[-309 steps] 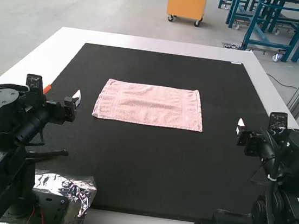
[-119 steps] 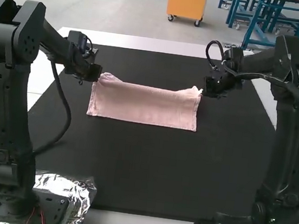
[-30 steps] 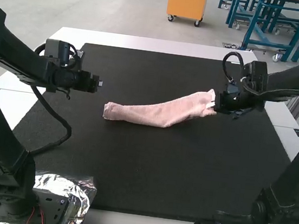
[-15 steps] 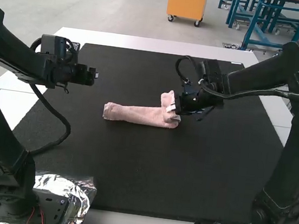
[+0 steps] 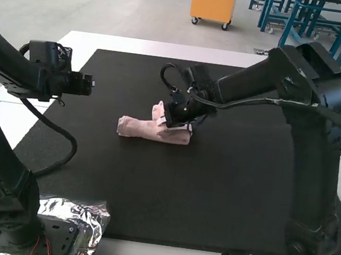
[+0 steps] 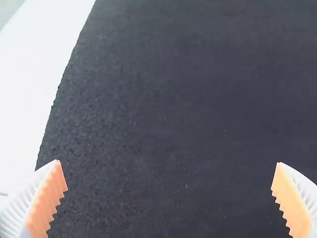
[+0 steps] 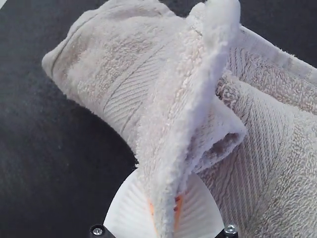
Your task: Fold the towel.
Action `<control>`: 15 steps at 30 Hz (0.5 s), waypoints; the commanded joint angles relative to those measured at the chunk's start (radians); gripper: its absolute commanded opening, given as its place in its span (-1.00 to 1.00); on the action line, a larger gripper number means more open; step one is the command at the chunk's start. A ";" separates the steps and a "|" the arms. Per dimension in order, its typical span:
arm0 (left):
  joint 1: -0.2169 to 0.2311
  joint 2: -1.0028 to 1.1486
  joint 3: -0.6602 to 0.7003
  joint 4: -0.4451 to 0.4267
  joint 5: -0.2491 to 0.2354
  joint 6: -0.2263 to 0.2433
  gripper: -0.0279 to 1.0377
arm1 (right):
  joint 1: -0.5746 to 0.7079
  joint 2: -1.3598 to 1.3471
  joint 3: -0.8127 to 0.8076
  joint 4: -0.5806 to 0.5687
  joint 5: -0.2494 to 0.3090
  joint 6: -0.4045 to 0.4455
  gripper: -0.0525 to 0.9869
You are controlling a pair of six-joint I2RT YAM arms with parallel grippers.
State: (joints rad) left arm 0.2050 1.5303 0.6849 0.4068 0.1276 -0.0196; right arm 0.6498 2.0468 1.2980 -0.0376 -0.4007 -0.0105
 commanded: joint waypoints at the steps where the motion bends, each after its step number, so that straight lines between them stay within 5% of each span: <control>1: 0.022 -0.027 -0.012 0.015 0.009 0.024 0.87 | 0.030 0.036 0.080 -0.005 0.002 0.006 -0.94; 15: 0.050 0.004 -0.025 0.040 0.026 0.037 0.87 | 0.093 0.197 0.313 -0.068 0.000 0.003 -0.94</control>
State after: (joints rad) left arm 0.2447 1.5303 0.6621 0.4362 0.1360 0.0040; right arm 0.7170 2.2383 1.5600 -0.1062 -0.3996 -0.0109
